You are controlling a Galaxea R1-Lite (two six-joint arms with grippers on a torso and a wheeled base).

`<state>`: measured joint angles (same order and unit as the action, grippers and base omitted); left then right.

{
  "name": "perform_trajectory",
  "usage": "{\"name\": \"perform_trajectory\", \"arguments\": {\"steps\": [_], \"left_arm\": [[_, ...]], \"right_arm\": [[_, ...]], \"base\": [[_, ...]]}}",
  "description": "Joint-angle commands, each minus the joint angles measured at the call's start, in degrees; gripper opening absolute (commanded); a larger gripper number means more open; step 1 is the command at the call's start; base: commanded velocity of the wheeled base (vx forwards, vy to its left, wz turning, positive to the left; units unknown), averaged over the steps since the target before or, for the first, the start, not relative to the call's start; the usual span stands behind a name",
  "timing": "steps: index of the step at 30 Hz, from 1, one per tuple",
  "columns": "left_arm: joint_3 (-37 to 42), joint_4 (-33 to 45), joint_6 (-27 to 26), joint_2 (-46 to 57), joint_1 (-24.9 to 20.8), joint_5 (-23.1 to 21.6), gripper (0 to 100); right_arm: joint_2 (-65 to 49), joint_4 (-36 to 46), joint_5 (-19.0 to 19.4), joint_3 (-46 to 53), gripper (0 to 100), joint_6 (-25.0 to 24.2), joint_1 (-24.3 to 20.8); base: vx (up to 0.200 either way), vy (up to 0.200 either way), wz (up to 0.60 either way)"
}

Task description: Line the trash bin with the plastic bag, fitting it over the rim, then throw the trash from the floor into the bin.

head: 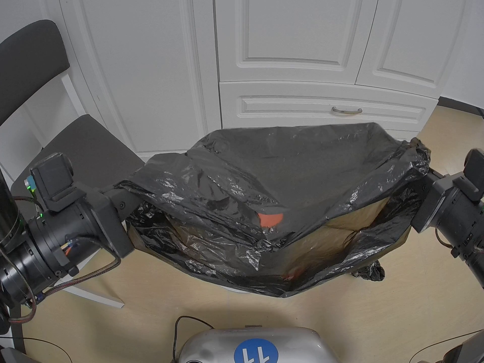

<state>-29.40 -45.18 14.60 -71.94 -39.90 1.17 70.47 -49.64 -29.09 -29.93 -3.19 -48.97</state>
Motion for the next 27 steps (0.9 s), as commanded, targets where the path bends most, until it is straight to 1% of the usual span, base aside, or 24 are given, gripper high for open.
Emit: {"name": "perform_trajectory", "arguments": {"steps": [1, 4, 6, 7, 8, 10, 11, 13, 14, 15, 17, 24, 27], "left_arm": [[-0.6, 0.0, -3.1, -2.6, -0.7, 3.4, 0], [-0.6, 0.0, -3.6, -3.1, -0.7, 3.8, 0], [-0.6, -0.1, -3.6, -3.8, -0.7, 3.8, 0], [-0.6, -0.1, -3.6, -3.8, -0.7, 3.8, 0], [-0.6, -0.5, -3.6, -4.1, -0.8, 3.8, 0], [-0.6, -0.6, -3.6, -4.2, -0.8, 3.8, 0], [-0.6, -0.6, -3.6, -4.1, -0.8, 3.9, 0], [-0.7, -0.7, -3.6, -4.0, -0.8, 3.9, 0], [-0.7, -0.7, -3.6, -4.0, -0.8, 3.9, 0], [-0.7, -0.7, -3.6, -4.1, -0.8, 3.8, 0], [-0.7, -0.8, -3.6, -4.3, -0.8, 3.8, 0], [-0.7, -1.7, -3.4, -6.2, -2.2, 3.8, 0], [-0.5, -4.3, -3.4, -7.2, -3.4, 4.0, 0]], "right_arm": [[-1.7, 3.7, -0.2, 0.7, 0, 0.1, 1.8], [-2.0, 6.0, -1.1, 1.5, 0, 0.8, 1.8], [-2.2, 7.5, -2.6, 2.5, 0, 2.8, 1.8], [-2.3, 7.7, -2.6, 2.7, 0, 3.0, 1.8], [-2.7, 8.4, -3.2, 3.8, 0, 4.5, 1.8], [-3.0, 8.8, -3.2, 4.5, 0, 5.4, 1.8], [-3.7, 9.6, -3.2, 5.9, 0, 7.4, 1.8], [-4.5, 10.6, -3.2, 7.3, 0, 9.3, 1.8], [-4.5, 10.6, -3.2, 7.3, 0, 9.3, 1.8], [-5.0, 11.6, -3.2, 8.3, 0, 10.8, 1.8], [-5.3, 11.9, -3.2, 9.1, 0, 11.8, 1.8], [-5.2, 11.1, -2.6, 9.6, 0, 12.4, 1.8], [-5.6, 11.1, -2.6, 9.7, 0, 12.5, 1.8]], "base": [[0.000, 0.000, 0.00], [0.000, 0.000, 0.00], [0.000, 0.000, 0.00], [0.000, 0.000, 0.00], [0.000, 0.000, 0.00], [0.000, 0.000, 0.00], [0.000, 0.000, 0.00], [0.000, 0.000, 0.00], [0.000, 0.000, 0.00], [0.000, 0.000, 0.00], [0.000, 0.000, 0.00], [0.000, 0.000, 0.00], [0.000, 0.000, 0.00]]}}
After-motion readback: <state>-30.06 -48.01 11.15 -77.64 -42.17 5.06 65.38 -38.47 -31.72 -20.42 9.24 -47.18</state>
